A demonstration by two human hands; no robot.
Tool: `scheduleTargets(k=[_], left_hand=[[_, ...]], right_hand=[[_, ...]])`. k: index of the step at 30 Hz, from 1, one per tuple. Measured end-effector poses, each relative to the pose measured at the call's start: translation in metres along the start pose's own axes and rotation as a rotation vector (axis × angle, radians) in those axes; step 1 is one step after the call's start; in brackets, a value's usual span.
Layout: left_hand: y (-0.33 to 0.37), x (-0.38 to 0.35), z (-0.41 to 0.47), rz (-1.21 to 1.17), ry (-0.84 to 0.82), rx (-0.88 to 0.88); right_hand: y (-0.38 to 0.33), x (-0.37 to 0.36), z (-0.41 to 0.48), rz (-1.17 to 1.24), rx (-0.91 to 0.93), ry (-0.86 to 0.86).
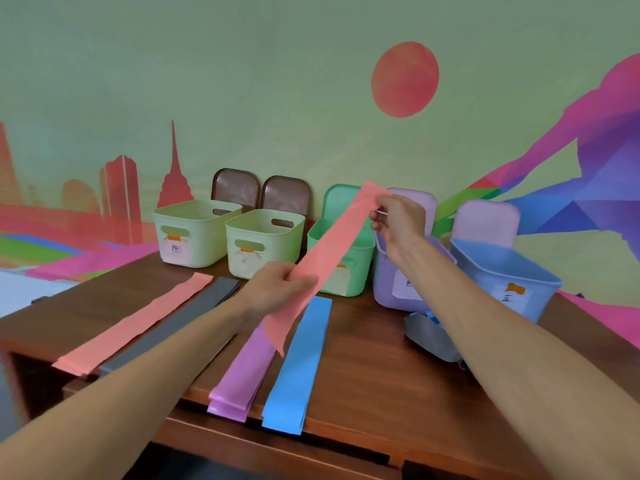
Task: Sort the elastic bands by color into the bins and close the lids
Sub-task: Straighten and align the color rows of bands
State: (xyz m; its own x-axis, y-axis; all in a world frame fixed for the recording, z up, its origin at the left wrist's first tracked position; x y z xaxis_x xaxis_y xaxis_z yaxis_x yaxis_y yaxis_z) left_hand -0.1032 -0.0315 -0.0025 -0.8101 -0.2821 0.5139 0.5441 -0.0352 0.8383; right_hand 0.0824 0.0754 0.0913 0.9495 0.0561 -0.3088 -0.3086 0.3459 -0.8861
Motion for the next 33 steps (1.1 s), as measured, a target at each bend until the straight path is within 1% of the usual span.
scheduleTargets(k=[3,5,9,12,14,18,20,23,25,28,33], left_hand=[[-0.013,0.035,-0.003,0.162,0.089,0.001],[-0.025,0.057,-0.005,0.263,0.12,0.022],[-0.051,0.099,-0.014,0.369,0.149,0.063],[-0.082,0.128,-0.019,0.315,0.176,0.115],[-0.107,0.146,-0.021,0.25,0.184,0.176],[-0.155,0.175,-0.024,0.152,0.199,0.326],[-0.173,0.184,-0.028,0.11,0.205,0.375],[-0.194,0.2,-0.033,0.066,0.267,0.425],[-0.207,0.208,-0.037,0.054,0.306,0.462],[-0.224,0.214,-0.039,0.058,0.319,0.518],[-0.232,0.216,-0.032,0.147,0.323,0.504]], right_hand=[[0.02,-0.016,0.006,-0.199,0.026,-0.046],[0.034,-0.033,0.009,-0.317,0.03,-0.1],[0.07,-0.081,0.011,-0.34,-0.029,-0.252],[0.097,-0.117,0.008,-0.322,-0.091,-0.339],[0.116,-0.14,0.008,-0.359,-0.1,-0.376],[0.148,-0.186,0.008,-0.589,0.013,-0.468],[0.162,-0.211,0.001,-0.709,0.081,-0.548],[0.188,-0.245,-0.008,-0.88,0.161,-0.656],[0.206,-0.265,-0.012,-0.957,0.206,-0.675],[0.233,-0.285,-0.015,-1.081,0.249,-0.677],[0.27,-0.301,-0.017,-1.138,0.275,-0.687]])
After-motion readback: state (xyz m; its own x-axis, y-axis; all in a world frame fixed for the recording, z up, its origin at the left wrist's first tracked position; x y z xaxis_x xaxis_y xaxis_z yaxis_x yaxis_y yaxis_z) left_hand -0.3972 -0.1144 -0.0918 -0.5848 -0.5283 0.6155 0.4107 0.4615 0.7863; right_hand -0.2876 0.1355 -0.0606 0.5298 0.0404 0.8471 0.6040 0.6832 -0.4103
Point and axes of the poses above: each hand's wrist, its own z-axis towards the middle knuckle, its own x-axis out of the back of the hand, y = z × x, the point moved 9 cm from there along z, towards the middle knuckle, and after that the axes turned 3 degrees about x, right-handed, at the moved point
